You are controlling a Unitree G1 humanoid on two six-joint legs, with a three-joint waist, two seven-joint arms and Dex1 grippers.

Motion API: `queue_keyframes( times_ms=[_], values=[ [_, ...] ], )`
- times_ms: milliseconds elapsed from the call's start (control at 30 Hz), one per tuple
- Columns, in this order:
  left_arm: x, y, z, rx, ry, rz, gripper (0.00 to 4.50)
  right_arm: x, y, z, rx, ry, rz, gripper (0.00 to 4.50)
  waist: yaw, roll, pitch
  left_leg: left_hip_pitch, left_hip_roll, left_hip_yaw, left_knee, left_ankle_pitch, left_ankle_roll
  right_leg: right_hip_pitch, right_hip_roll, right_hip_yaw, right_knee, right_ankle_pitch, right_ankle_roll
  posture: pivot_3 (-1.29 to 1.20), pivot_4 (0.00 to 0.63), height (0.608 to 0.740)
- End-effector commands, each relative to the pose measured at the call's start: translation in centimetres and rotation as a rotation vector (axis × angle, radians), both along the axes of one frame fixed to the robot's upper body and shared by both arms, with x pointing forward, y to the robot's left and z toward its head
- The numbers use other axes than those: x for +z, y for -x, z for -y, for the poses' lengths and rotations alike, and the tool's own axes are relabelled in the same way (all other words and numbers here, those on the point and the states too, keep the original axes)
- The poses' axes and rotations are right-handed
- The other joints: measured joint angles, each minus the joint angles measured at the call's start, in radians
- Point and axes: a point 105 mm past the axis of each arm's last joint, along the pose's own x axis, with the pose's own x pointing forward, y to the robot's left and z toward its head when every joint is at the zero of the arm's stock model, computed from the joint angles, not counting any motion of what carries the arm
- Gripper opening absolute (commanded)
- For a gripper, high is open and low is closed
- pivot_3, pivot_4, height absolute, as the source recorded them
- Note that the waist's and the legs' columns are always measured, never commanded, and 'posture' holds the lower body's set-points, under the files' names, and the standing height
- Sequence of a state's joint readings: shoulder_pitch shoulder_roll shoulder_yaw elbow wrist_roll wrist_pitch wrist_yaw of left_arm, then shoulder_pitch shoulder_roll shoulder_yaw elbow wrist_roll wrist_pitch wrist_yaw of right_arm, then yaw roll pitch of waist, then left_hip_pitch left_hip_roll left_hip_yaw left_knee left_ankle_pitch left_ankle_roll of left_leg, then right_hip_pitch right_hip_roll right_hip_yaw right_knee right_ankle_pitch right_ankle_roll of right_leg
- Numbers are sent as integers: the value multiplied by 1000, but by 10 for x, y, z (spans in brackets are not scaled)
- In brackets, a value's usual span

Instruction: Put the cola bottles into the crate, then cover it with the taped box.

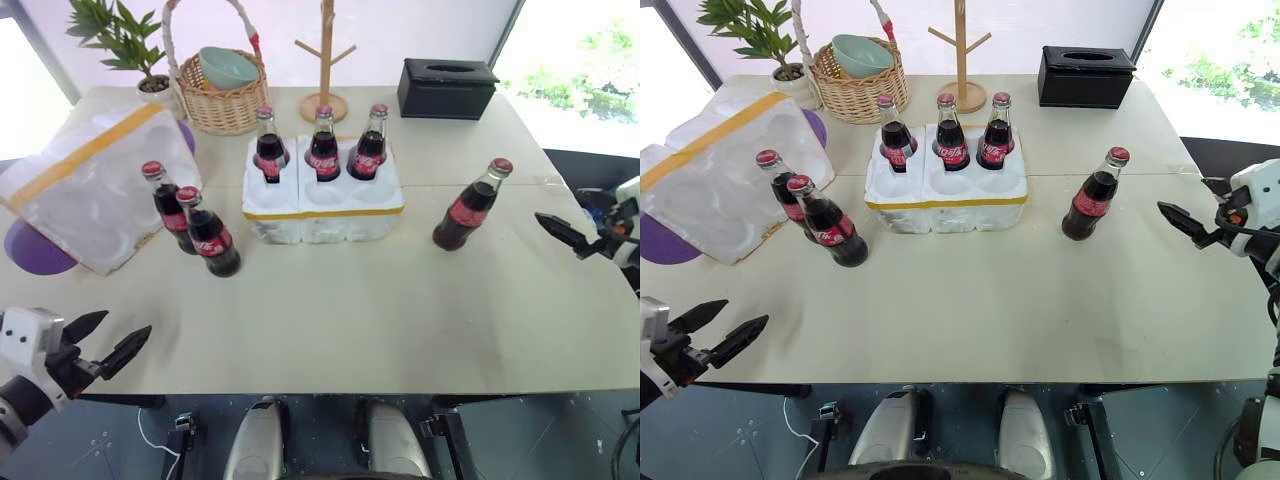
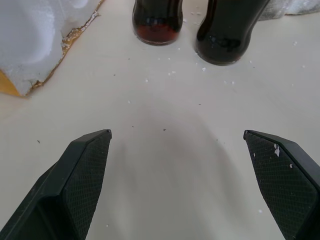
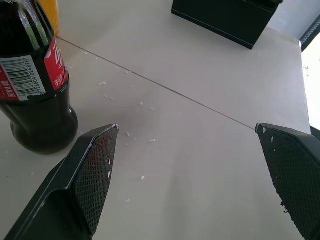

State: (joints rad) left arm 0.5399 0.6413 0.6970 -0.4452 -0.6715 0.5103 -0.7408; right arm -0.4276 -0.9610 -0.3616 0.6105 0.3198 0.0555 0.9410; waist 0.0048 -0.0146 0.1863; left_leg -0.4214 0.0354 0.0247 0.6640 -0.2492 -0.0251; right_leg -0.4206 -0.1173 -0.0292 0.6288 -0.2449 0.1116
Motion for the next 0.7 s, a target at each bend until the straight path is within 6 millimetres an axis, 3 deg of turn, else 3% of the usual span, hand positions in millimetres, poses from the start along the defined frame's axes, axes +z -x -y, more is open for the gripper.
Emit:
queue_keyframes(
  times_ms=[33,300,500,567,700],
  values=[
    [9,0,5,-44,-33,17,4440,16,3,5,-12,16,50,4500,0,0,0,0,0,0,0,0,0,0,0,0,0,0,0,0,150,736],
    [12,-4,1,-14,-16,35,4440,12,5,4,-25,-2,49,4500,0,0,0,0,0,0,0,0,0,0,0,0,0,0,0,0,150,736],
    [23,-19,1,1,-36,96,4440,13,8,4,0,-8,9,4500,2,0,0,0,0,0,0,0,0,0,0,0,0,0,0,0,150,736],
    [32,-23,8,-22,3,118,4440,17,13,5,24,-22,-18,4500,6,0,0,0,0,0,0,0,0,0,0,0,0,0,0,0,150,736],
    [45,-31,30,-121,18,133,4440,51,25,-9,145,-11,-49,4500,5,3,1,0,0,0,0,0,0,0,0,0,0,0,0,0,150,736]
  ],
)
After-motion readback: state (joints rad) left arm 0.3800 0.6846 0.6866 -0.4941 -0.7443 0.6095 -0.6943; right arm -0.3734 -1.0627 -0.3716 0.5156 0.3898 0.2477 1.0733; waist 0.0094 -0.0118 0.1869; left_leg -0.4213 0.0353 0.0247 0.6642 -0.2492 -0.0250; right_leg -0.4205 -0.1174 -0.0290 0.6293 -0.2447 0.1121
